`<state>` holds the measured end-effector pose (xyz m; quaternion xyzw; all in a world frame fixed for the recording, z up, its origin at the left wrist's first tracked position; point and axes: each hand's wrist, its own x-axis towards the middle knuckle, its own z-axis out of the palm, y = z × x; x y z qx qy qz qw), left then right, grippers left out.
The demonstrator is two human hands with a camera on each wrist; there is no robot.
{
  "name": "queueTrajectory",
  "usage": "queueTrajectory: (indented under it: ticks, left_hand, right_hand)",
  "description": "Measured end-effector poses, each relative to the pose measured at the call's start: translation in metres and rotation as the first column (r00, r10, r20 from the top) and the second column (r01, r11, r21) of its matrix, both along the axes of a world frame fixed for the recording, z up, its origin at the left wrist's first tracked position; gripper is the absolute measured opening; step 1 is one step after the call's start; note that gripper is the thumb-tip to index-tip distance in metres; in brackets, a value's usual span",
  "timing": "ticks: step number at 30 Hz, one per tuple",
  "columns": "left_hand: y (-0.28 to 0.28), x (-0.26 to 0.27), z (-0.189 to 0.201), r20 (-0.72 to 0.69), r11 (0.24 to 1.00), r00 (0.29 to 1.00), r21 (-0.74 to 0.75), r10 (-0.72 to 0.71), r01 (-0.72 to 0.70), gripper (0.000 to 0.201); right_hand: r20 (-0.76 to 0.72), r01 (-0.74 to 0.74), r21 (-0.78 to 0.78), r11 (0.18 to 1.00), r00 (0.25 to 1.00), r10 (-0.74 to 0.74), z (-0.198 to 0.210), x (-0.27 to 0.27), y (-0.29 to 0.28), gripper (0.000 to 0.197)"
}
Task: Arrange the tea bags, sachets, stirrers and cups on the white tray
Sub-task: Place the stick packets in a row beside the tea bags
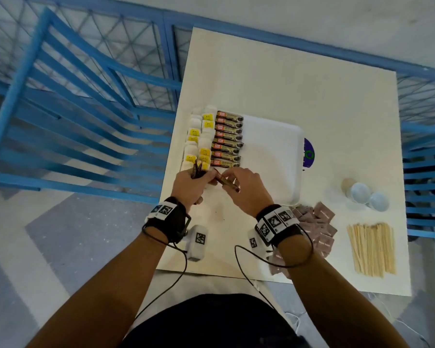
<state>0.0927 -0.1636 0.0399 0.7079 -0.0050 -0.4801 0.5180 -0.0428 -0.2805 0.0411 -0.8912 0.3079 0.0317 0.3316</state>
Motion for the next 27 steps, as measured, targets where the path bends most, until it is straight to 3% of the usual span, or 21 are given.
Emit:
queueTrajectory:
  ticks: [4, 7, 11, 15, 27]
  left_hand:
    - [0.012, 0.005, -0.007, 0.025, 0.997, 0.997, 0.023, 0.071, -0.071, 0.034]
    - [0.024, 0.010, -0.012, 0.041, 0.994, 0.994, 0.042, 0.099, -0.100, 0.033]
    - [0.035, 0.014, -0.015, 0.034, 0.993, 0.994, 0.052, 0.102, -0.104, 0.032]
    - [0.041, 0.018, -0.017, 0.029, 0.991, 0.993, 0.057, 0.117, -0.119, 0.032]
    - [0.036, 0.023, -0.018, -0.009, 0.994, 0.996, 0.065, 0.089, -0.088, 0.025]
  right_hand:
    - [0.035, 0.075, -0.142, 0.987, 0.997, -0.071, -0.016, 0.003, -0.009, 0.022]
    - [-0.040, 0.021, -0.242, 0.970, 0.999, -0.032, -0.030, 0.007, -0.011, 0.023]
    - [-0.067, -0.035, -0.246, 0.969, 0.998, 0.019, -0.041, 0.018, -0.007, 0.027]
    - [-0.036, 0.003, -0.309, 0.951, 0.999, -0.015, -0.046, 0.024, -0.005, 0.011]
    - [-0.023, 0.072, -0.282, 0.957, 0.996, -0.082, -0.047, 0.032, -0.006, 0.010]
